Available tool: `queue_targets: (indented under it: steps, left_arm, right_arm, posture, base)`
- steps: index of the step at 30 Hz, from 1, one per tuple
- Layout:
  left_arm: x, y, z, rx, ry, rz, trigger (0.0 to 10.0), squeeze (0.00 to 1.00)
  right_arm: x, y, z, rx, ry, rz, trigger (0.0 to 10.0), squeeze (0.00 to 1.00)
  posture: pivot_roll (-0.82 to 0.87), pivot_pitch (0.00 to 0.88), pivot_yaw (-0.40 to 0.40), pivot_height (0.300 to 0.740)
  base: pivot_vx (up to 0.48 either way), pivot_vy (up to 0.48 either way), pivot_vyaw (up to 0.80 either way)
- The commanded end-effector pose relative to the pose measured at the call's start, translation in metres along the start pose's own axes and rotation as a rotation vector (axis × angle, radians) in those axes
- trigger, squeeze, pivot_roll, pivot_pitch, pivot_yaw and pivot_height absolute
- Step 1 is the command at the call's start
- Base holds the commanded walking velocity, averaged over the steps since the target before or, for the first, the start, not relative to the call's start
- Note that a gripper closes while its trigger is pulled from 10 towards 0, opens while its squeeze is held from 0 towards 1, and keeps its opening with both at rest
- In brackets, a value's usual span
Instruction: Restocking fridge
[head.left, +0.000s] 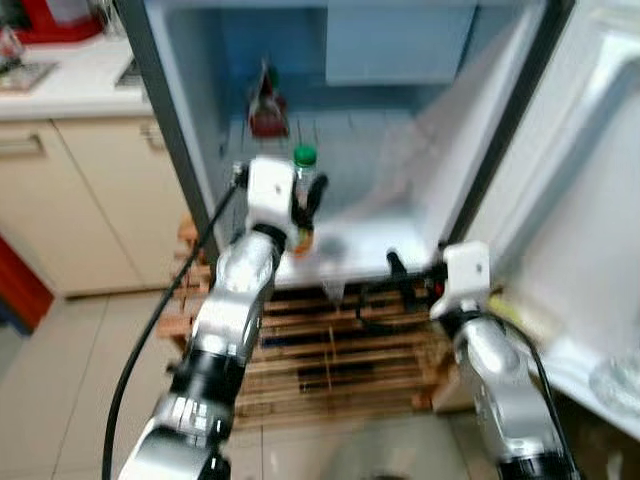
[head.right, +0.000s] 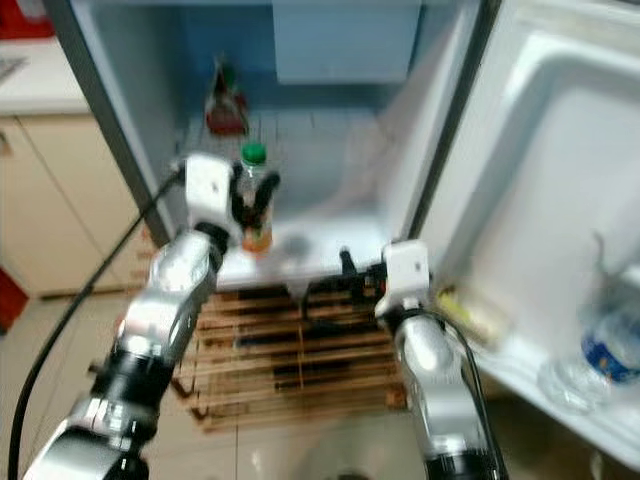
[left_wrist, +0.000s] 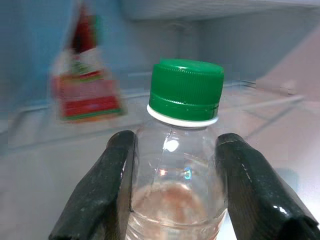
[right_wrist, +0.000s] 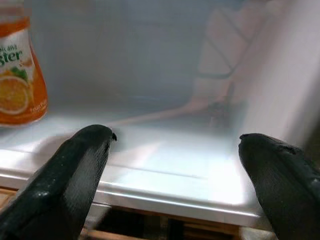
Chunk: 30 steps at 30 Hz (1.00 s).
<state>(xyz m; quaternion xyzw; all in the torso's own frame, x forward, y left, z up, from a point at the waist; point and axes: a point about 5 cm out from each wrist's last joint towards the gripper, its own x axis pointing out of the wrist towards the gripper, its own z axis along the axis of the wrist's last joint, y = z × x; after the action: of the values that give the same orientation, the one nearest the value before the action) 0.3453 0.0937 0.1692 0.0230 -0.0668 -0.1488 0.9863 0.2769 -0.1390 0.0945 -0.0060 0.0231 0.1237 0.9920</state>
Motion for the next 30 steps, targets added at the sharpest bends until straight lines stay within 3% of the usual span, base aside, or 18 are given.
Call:
queue_targets:
  steps: [1, 4, 10, 13, 15, 16, 18, 20, 21, 22, 23, 25, 26, 28, 29, 30]
  left_arm:
    - [0.0, 0.005, 0.003, 0.002, -0.017, 0.019, 10.0, 0.0]
    - [0.004, 0.001, 0.0, 0.007, -0.006, 0.017, 10.0, 0.0]
    - [0.018, -0.009, -0.015, 0.136, 0.025, -0.038, 10.0, 0.0]
    - [0.02, -0.015, -0.032, 0.253, 0.088, -0.068, 10.0, 0.0]
    - [0.021, -0.015, -0.036, 0.268, 0.105, -0.073, 10.0, 0.0]
    - [0.024, -0.02, -0.04, 0.367, 0.122, -0.095, 10.0, 0.0]
    - [0.025, -0.022, -0.041, 0.402, 0.12, -0.105, 10.0, 0.0]
    - [0.027, -0.031, -0.043, 0.606, 0.098, -0.148, 10.0, 0.0]
    - [0.027, -0.031, -0.043, 0.606, 0.098, -0.148, 10.0, 0.0]
    - [0.026, -0.038, -0.046, 0.758, 0.067, -0.203, 10.0, 0.0]
    - [0.026, -0.041, -0.047, 0.845, 0.042, -0.231, 10.0, 0.0]
    - [0.026, -0.044, -0.047, 0.892, 0.019, -0.247, 10.0, 0.0]
    - [0.028, -0.052, -0.042, 1.053, -0.075, -0.317, 10.0, 0.0]
    - [0.028, -0.052, -0.042, 1.053, -0.075, -0.317, 10.0, 0.0]
    - [0.032, -0.055, -0.036, 1.21, -0.146, -0.375, 10.0, 1.0]
    - [0.033, -0.053, -0.035, 1.268, -0.15, -0.397, 10.0, 1.0]
  right_arm:
    - [-0.001, 0.002, 0.003, 0.005, -0.012, 0.004, 10.0, 0.12]
    - [-0.002, 0.004, 0.003, 0.005, -0.011, 0.009, 10.0, 0.12]
    - [-0.011, 0.006, 0.006, -0.019, -0.009, 0.033, 10.0, 0.12]
    - [-0.024, 0.008, 0.008, -0.043, -0.002, 0.05, 10.0, 0.12]
    - [-0.027, 0.009, 0.009, -0.044, 0.002, 0.05, 10.0, 0.12]
    - [-0.04, 0.013, 0.01, -0.051, 0.017, 0.06, 10.0, 0.12]
    - [-0.046, 0.015, 0.011, -0.053, 0.022, 0.065, 10.0, 0.12]
    - [-0.061, 0.022, 0.013, -0.053, 0.033, 0.072, 10.0, 0.12]
    - [-0.061, 0.022, 0.013, -0.053, 0.033, 0.072, 10.0, 0.12]
    - [-0.071, 0.027, 0.015, -0.047, 0.044, 0.07, 10.0, 0.12]
    - [-0.076, 0.029, 0.016, -0.046, 0.051, 0.069, 10.0, 0.12]
    - [-0.082, 0.031, 0.018, -0.046, 0.054, 0.069, 10.0, 0.12]
    - [-0.09, 0.033, 0.019, -0.045, 0.073, 0.067, 10.0, 0.12]
    - [-0.09, 0.033, 0.019, -0.045, 0.073, 0.067, 10.0, 0.12]
    - [-0.094, 0.032, 0.019, -0.034, 0.1, 0.052, 10.0, 0.12]
    - [-0.098, 0.031, 0.019, -0.028, 0.113, 0.044, 10.0, 0.12]
  posture:
    - [-0.12, 0.0, 0.034, 0.74]
    - [-0.12, 0.0, 0.03, 0.74]
    - [-0.16, 0.0, 0.014, 0.74]
    - [-0.2, 0.0, 0.004, 0.74]
    - [-0.21, 0.0, 0.002, 0.74]
    - [-0.24, 0.04, -0.008, 0.74]
    - [-0.25, 0.049, -0.009, 0.74]
    - [-0.28, 0.107, -0.018, 0.74]
    - [-0.28, 0.107, -0.018, 0.74]
    - [-0.31, 0.139, -0.024, 0.74]
    - [-0.32, 0.152, -0.028, 0.74]
    - [-0.32, 0.166, -0.033, 0.74]
    - [-0.33, 0.191, -0.042, 0.74]
    - [-0.33, 0.191, -0.042, 0.74]
    - [-0.33, 0.205, -0.047, 0.74]
    - [-0.33, 0.215, -0.05, 0.74]
  base:
    - [0.0, 0.0, 0.0]
    - [0.0, 0.0, 0.0]
    - [0.0, 0.0, 0.0]
    - [0.0, 0.0, 0.0]
    - [0.0, 0.0, 0.0]
    - [0.0, 0.0, 0.0]
    - [0.0, 0.0, 0.0]
    - [0.0, 0.0, 0.0]
    - [0.0, 0.0, 0.0]
    - [0.0, 0.0, 0.0]
    - [0.0, 0.0, 0.0]
    - [0.0, 0.0, 0.0]
    - [0.0, 0.0, 0.0]
    - [0.0, 0.0, 0.0]
    - [0.0, 0.0, 0.0]
    - [0.0, 0.0, 0.0]
